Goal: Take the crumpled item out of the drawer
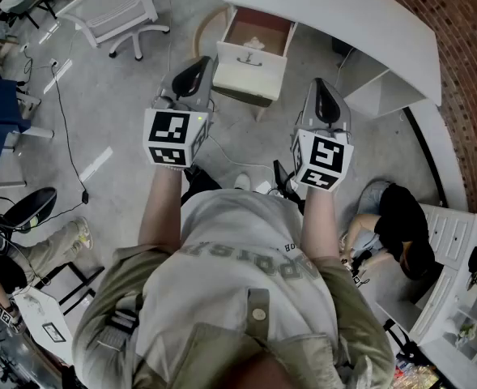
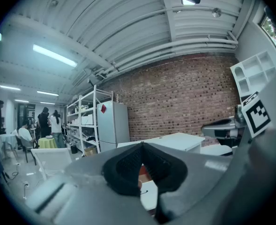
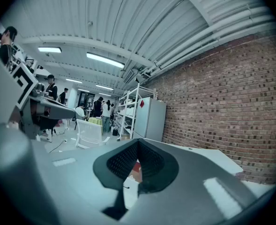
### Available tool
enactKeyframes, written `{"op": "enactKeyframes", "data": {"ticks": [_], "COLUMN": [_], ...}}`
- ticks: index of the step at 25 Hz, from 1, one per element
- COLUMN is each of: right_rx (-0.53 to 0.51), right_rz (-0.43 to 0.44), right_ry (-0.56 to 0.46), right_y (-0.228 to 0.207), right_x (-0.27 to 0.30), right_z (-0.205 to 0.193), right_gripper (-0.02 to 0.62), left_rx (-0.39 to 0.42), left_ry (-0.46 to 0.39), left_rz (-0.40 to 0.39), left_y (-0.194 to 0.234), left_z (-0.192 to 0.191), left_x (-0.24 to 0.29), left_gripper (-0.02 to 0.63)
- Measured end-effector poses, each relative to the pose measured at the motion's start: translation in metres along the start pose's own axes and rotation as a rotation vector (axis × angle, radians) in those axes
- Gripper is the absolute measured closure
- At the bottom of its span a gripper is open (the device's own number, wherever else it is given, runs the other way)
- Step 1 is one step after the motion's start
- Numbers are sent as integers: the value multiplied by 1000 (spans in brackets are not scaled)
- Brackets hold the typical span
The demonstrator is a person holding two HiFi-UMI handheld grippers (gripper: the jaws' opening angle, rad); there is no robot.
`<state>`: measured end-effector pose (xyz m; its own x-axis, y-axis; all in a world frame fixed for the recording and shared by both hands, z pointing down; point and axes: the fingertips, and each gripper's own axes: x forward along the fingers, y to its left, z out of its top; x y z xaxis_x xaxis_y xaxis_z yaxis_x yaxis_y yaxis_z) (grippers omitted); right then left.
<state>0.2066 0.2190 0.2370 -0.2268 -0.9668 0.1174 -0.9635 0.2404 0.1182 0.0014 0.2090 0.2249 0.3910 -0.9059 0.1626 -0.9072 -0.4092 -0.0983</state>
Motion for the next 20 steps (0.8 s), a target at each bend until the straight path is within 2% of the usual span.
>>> {"op": "enactKeyframes", "data": {"ticks": [16,20], "right_rx": [-26,-5], "right_rz": [18,33], "right_ry": [-8,-19], "right_y": [-3,-8], "right_x": [-1,-1], "right_z": [0,3], "right_gripper": [594,594], "left_rx": [-2,4], "left_ry": [2,0], "left_rz": [21,33], "left_y": [-4,-6], "left_z": [0,3], "left_x": [-1,-2], "left_gripper": [598,598]}}
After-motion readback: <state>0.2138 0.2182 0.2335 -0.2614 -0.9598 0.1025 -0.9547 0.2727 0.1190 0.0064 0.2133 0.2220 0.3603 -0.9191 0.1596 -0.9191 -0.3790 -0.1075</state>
